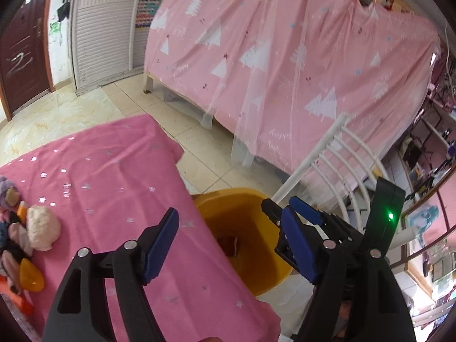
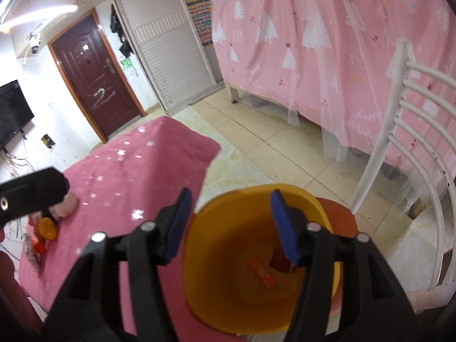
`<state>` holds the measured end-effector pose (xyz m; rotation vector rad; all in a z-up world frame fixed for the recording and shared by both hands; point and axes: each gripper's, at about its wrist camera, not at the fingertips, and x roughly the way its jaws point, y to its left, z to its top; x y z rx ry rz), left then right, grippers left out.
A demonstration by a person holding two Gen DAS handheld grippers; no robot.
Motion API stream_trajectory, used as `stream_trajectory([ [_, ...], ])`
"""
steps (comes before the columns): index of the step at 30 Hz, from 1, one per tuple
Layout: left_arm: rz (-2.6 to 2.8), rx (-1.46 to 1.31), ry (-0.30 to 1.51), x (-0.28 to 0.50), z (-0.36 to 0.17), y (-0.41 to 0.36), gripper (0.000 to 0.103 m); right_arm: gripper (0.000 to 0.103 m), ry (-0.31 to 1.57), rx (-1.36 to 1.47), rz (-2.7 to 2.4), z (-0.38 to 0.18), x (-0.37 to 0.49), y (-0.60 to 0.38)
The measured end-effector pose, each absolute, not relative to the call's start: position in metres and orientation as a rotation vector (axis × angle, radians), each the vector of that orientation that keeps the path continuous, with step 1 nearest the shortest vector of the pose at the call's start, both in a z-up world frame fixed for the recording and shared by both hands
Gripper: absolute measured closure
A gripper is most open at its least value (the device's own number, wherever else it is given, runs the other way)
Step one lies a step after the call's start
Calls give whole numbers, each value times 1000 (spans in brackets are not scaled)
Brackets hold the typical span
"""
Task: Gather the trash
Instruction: 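Open both grippers over the yellow bin, dropping the items, then grasp the red Hello Kitty bag with the left gripper while the right gripper grasps the white paper ball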
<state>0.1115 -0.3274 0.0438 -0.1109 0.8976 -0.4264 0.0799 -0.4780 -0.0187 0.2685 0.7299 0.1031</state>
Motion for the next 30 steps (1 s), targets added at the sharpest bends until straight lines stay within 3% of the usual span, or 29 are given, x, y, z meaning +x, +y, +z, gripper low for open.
stream_trajectory([
  [12, -253, -86, 809, 92, 78, -224, 29, 39, 703, 173, 244, 16, 70, -385],
  [24, -22, -153, 813, 89, 70, -73, 29, 39, 737, 51, 355, 28, 77, -276],
  [30, 6, -180, 819, 81, 63, -37, 29, 39, 743, 11, 384, 31, 75, -240],
])
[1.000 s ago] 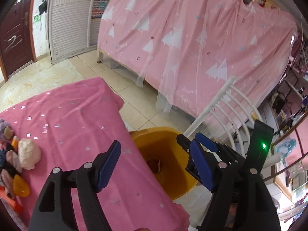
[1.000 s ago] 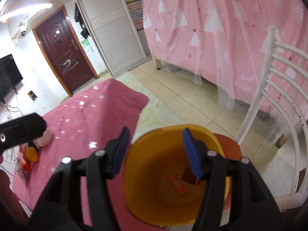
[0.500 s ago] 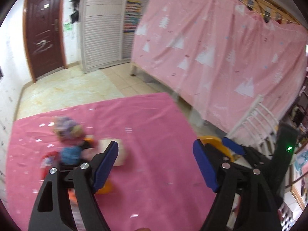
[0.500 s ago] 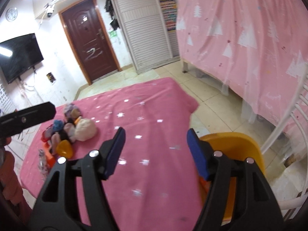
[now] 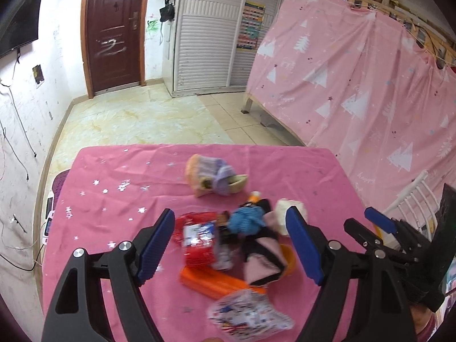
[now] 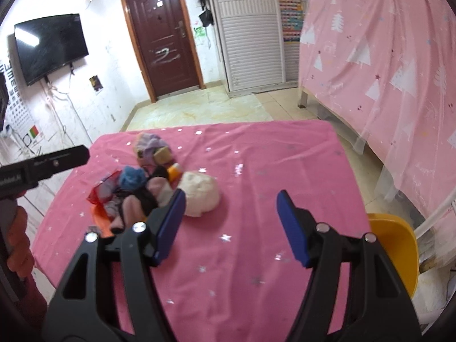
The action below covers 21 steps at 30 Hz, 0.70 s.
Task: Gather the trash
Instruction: 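Grasp the red Hello Kitty bag with the left gripper while the right gripper grasps the white paper ball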
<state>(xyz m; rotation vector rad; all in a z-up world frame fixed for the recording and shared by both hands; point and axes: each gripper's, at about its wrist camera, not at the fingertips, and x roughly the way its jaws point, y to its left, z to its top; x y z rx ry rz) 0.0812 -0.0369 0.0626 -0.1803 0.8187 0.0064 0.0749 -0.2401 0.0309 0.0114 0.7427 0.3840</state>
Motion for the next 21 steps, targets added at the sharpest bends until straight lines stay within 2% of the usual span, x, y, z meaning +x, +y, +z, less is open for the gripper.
stream_trajectory([
  [3, 16, -186, 834, 80, 55, -26, 29, 39, 748, -6, 394, 32, 76, -227],
  [6, 31, -179, 856, 80, 44, -17, 29, 33, 757, -10, 394, 32, 81, -219],
  [17, -7, -199, 971, 108, 0, -7, 31, 33, 829, -7, 384, 13, 100, -196],
  [19, -13, -203, 981, 112, -4, -8, 41, 33, 842, -4, 381, 9, 104, -194],
  [21, -28, -211, 991, 113, -10, -9, 60, 33, 853, 2, 381, 5, 107, -192],
])
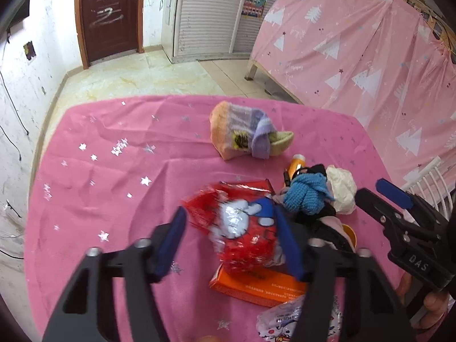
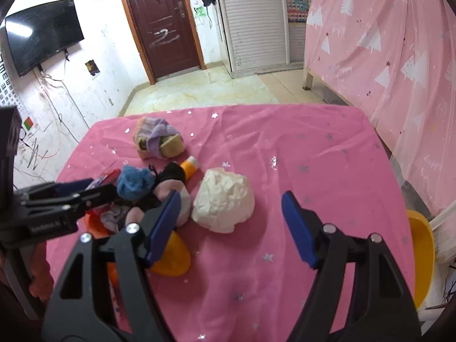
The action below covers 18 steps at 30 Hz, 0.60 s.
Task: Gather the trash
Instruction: 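Grasp the red Hello Kitty bag with the left gripper while the right gripper grasps the white paper ball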
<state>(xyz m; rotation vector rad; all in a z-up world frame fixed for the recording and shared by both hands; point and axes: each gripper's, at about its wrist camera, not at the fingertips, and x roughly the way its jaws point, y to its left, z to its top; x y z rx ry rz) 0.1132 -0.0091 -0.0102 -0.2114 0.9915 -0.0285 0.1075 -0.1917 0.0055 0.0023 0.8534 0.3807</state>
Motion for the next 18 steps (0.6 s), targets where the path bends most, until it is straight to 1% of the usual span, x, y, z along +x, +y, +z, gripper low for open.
stream_trajectory([
  [3, -39, -218, 974, 109, -14, -8, 72, 33, 868, 1, 368, 0, 113, -187],
  [5, -33, -220, 960, 106, -13, -6, 75, 33, 878, -3, 359, -4, 116, -186],
  [14, -3, -244, 868, 88, 12, 7, 75, 33, 914, -14, 347, -14, 128, -176],
  [18, -14, -254, 866, 86, 15, 10, 75, 47, 944, 41, 373, -19, 133, -179],
])
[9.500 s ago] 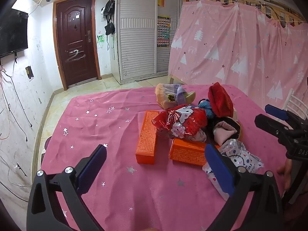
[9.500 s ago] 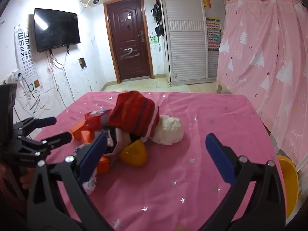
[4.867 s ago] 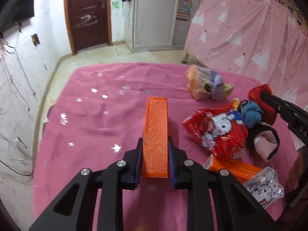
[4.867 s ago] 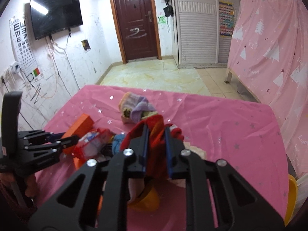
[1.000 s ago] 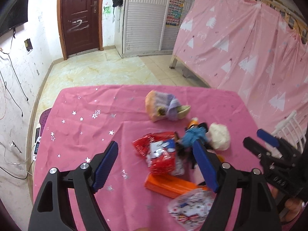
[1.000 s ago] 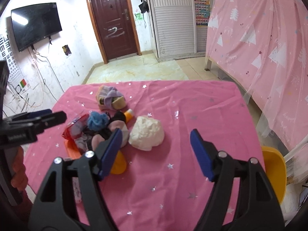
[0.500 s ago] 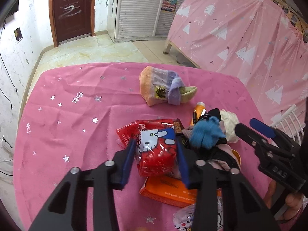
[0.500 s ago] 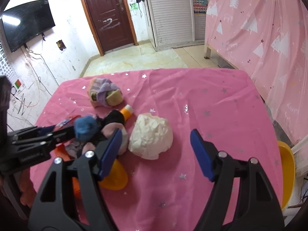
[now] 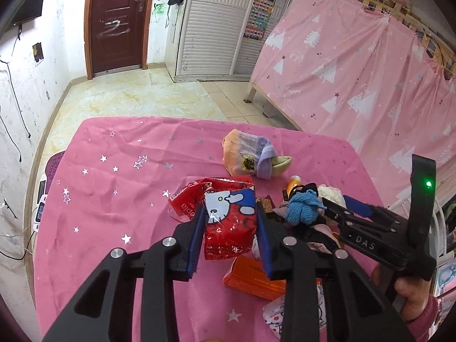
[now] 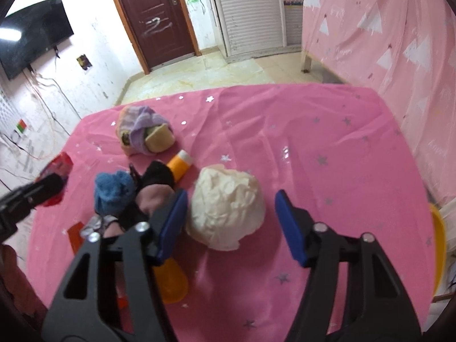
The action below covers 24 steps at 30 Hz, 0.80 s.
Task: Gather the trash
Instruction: 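Grasp the red Hello Kitty bag with the left gripper while the right gripper grasps the white paper ball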
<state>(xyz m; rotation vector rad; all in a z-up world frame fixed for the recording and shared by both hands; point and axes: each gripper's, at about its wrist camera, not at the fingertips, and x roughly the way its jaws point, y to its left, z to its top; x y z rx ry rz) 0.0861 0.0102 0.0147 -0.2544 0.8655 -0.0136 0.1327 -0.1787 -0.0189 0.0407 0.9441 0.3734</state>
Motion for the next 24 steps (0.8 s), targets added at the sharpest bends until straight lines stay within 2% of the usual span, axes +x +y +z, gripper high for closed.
stream_trajectory([
  [13, -17, -252, 851, 83, 25, 11, 75, 50, 860, 42, 372, 7, 117, -186],
  [24, -81, -191, 812, 83, 55, -37, 75, 50, 786, 111, 326, 28, 99, -242],
])
